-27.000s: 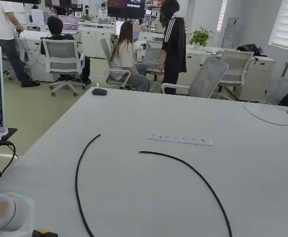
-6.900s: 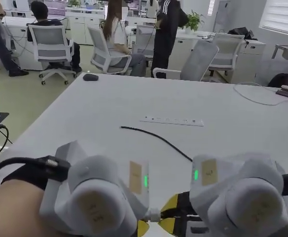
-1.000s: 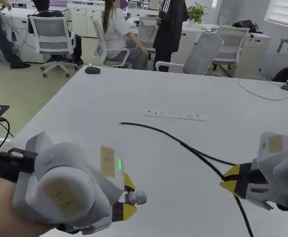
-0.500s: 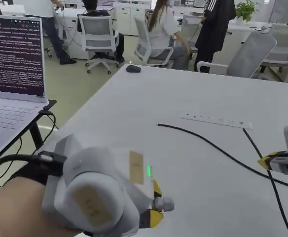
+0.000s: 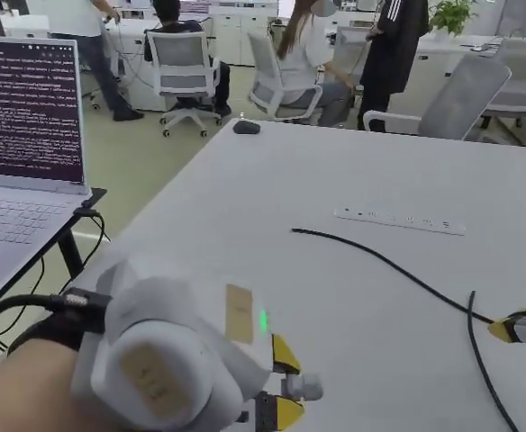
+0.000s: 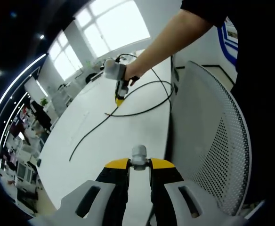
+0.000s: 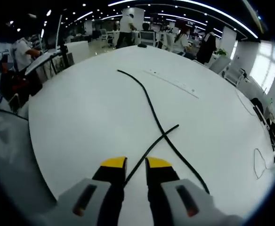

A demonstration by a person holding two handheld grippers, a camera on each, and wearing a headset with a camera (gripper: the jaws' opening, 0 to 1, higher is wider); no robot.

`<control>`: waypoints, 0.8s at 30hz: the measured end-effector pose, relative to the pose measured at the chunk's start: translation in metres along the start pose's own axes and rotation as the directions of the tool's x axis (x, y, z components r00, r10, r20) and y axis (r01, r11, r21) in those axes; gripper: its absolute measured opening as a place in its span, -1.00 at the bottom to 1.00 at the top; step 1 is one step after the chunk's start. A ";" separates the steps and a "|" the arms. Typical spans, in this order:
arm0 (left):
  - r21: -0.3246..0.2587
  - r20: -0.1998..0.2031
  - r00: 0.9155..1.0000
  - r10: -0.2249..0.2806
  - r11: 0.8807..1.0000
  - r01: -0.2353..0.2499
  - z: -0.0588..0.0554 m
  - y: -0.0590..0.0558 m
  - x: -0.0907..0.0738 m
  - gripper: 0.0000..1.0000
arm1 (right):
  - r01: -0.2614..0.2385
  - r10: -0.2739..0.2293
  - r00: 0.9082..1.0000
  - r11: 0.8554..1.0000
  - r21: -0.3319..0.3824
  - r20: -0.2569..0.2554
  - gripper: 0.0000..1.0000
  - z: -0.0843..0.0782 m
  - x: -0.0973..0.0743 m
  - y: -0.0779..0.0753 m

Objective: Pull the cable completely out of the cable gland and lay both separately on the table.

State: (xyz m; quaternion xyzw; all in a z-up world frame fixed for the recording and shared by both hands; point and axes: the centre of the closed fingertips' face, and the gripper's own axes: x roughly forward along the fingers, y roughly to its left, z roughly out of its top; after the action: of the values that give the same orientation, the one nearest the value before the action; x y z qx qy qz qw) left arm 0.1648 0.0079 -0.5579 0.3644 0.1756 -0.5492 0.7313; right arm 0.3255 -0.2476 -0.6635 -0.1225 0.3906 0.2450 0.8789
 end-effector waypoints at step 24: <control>0.022 0.110 0.944 -0.312 0.950 0.311 0.022 -0.003 0.115 -0.67 | 0.102 -0.132 0.945 0.988 0.115 0.299 -0.52 -0.025 -0.195 0.149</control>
State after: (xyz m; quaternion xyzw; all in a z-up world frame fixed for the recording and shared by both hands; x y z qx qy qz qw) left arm 0.1972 -0.0860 -0.6195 0.3023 0.1883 -0.6779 0.6431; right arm 0.1194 -0.1961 -0.5376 -0.0629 0.2534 0.1889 0.9466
